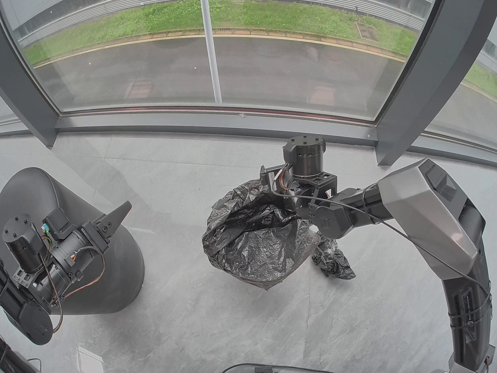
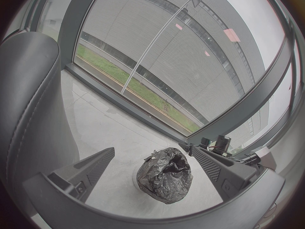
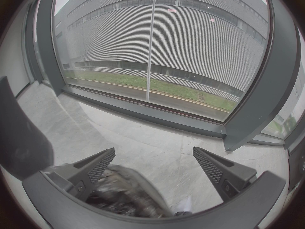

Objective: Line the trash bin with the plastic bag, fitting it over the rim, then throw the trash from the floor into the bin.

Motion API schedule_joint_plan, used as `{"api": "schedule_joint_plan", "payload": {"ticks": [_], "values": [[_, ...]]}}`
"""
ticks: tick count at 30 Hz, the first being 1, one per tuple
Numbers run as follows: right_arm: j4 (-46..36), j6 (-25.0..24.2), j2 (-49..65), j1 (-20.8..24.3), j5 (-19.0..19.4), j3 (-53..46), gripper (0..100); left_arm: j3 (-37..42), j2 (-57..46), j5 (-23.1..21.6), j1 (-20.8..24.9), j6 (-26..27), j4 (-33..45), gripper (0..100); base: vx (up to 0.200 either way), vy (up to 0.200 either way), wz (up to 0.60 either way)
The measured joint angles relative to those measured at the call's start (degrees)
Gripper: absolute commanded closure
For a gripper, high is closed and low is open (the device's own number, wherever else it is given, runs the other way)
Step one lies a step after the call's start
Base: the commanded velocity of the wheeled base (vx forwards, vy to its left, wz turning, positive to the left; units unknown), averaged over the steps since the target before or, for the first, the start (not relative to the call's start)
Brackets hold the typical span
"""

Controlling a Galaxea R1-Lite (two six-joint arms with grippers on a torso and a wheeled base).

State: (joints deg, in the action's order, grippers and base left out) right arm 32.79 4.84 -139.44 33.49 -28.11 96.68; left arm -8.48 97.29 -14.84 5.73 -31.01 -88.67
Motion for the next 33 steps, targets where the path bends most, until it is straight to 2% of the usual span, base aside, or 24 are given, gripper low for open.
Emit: {"api": "schedule_joint_plan", "payload": {"ticks": [7, 13, 33], "values": [[0.3, -2.1, 4.6, 7.0, 0.5, -10.8, 0, 0.0, 0.0, 0.0, -0.2, 0.0, 0.0, 0, 0.000, 0.000, 0.00], [0.6, -3.2, 2.5, 10.1, 0.7, -13.1, 0, 0.1, 0.3, 0.0, -0.3, -0.3, 0.0, 0, 0.000, 0.000, 0.00], [0.4, -4.2, -4.9, 8.8, 0.8, -13.2, 0, 0.1, 1.3, 0.1, -0.5, -0.8, -0.1, 0, 0.000, 0.000, 0.00]]}}
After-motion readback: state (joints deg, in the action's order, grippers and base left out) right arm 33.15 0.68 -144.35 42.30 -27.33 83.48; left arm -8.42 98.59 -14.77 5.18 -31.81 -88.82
